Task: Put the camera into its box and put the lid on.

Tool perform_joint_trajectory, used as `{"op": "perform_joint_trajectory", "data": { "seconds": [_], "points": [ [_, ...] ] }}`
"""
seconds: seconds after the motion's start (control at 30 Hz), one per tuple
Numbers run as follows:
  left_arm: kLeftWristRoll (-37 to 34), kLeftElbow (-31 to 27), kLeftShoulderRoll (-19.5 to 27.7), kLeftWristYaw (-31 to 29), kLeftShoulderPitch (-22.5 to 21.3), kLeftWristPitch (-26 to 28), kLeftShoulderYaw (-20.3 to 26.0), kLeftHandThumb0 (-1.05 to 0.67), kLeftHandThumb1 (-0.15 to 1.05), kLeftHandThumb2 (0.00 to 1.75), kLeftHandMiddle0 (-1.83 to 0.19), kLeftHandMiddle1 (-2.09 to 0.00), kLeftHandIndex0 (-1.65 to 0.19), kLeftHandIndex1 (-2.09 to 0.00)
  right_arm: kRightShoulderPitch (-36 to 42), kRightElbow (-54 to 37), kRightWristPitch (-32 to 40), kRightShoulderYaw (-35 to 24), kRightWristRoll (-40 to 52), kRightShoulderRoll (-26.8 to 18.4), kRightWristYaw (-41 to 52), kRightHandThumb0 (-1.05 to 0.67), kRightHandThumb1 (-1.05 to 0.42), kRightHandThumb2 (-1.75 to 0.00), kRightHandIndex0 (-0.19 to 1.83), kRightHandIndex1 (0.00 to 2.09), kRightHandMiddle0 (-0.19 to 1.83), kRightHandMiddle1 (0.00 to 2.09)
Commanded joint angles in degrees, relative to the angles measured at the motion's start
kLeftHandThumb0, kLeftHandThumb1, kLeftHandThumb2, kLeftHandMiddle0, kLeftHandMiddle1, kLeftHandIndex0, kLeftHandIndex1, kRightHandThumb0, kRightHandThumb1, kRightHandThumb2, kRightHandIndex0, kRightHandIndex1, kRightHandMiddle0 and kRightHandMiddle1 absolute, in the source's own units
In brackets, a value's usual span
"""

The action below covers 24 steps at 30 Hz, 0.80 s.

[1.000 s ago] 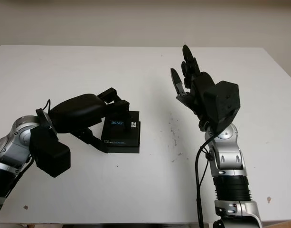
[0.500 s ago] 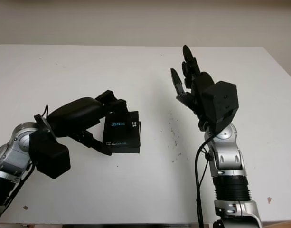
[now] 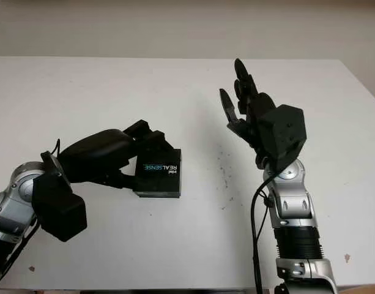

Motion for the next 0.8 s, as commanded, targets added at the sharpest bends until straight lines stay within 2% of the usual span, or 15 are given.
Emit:
{"op": "perform_joint_trajectory", "data": {
  "seconds": [0.0,0.17,0.33,0.4,0.47,0.5,0.57,0.63,0.77],
  "points": [
    [0.2,-0.1,0.4,-0.4,1.6,-0.7,-1.2,-0.39,1.05,0.17,-0.07,-1.72,0.04,-1.16,0.1,-1.4,0.4,-0.2,0.3,-0.2,-0.1,-0.58,-1.05,-0.57,-0.06,0.06,-0.07,0.09],
    [0.6,0.5,0.0,0.2,1.3,-0.8,-1.3,-0.39,1.05,0.16,-0.08,-1.64,0.03,-1.15,0.2,-1.3,0.1,0.0,-0.2,-0.2,-0.3,-0.58,-1.05,-0.57,-0.05,0.06,-0.07,0.09],
    [2.5,1.8,-0.7,2.7,1.2,0.4,-1.1,-0.39,1.05,0.09,-0.07,-1.46,0.06,-1.21,0.3,-1.3,-0.4,0.3,-0.7,-0.4,-0.4,-0.59,-1.05,-0.56,-0.04,0.07,-0.06,0.09],
    [5.1,2.3,-0.5,4.3,0.9,1.0,-1.2,-0.41,1.05,0.07,0.0,-1.35,0.11,-1.15,0.5,-1.3,-0.8,0.4,-1.0,-0.4,-0.3,-0.58,-1.05,-0.57,-0.04,0.06,-0.06,0.09],
    [8.7,3.0,-0.2,6.6,0.5,1.1,-1.3,-0.45,1.05,0.11,-0.01,-0.91,0.1,-0.92,0.7,-1.4,-1.2,0.4,-0.9,-0.3,-0.2,-0.57,-1.05,-0.57,-0.04,0.06,-0.06,0.09],
    [10.3,3.4,-0.1,7.8,0.4,1.2,-1.3,-0.46,1.05,0.15,-0.08,-0.56,0.07,-0.71,0.8,-1.5,-1.2,0.4,-0.9,-0.3,-0.2,-0.56,-1.05,-0.57,-0.04,0.06,-0.07,0.09],
    [13.1,4.5,-0.2,10.4,-0.1,1.0,-1.5,-0.49,1.05,0.21,-0.14,-0.23,0.02,-0.46,0.9,-1.8,-0.9,0.4,-0.7,-0.2,-0.2,-0.56,-1.05,-0.57,-0.04,0.06,-0.07,0.09],
    [14.8,5.3,-0.5,12.2,-0.4,1.2,-1.7,-0.51,1.05,0.26,-0.12,-0.1,0.01,-0.33,0.9,-1.9,-0.9,0.4,-0.9,-0.1,-0.4,-0.56,-1.05,-0.57,-0.04,0.06,-0.06,0.09],
    [16.3,6.0,-1.1,13.9,-0.7,1.8,-2.4,-0.56,1.05,0.32,-0.11,-0.06,-0.01,-0.25,0.9,-1.6,-1.4,0.5,-1.1,-0.2,-0.4,-0.56,-1.05,-0.57,-0.03,0.07,-0.06,0.09]
  ]
}}
